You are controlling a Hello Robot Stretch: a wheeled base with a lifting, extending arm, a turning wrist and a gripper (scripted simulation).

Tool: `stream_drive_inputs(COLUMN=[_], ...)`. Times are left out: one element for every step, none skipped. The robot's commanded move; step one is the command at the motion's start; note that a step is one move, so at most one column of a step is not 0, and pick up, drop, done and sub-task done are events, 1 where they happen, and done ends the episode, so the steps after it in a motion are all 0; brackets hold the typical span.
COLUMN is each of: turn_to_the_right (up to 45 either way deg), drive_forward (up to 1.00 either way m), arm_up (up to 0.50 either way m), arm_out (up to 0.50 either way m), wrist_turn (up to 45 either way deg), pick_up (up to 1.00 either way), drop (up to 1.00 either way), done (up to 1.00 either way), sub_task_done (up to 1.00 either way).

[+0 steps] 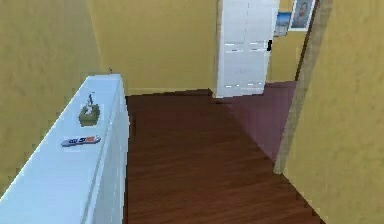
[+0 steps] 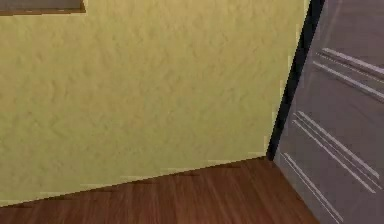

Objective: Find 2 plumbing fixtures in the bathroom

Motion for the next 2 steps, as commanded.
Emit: stream_drive_inputs(turn_to_the_right=[0.0,0.0], drive_forward=[1.00,0.50], arm_up=[0.00,0.00], arm_out=[0.00,0.00], wrist_turn=[0.0,0.0], pick_up=[0.00,0.00], drop=[0.00,0.00], done=[0.00,0.00], sub_task_done=[0.00,0.00])
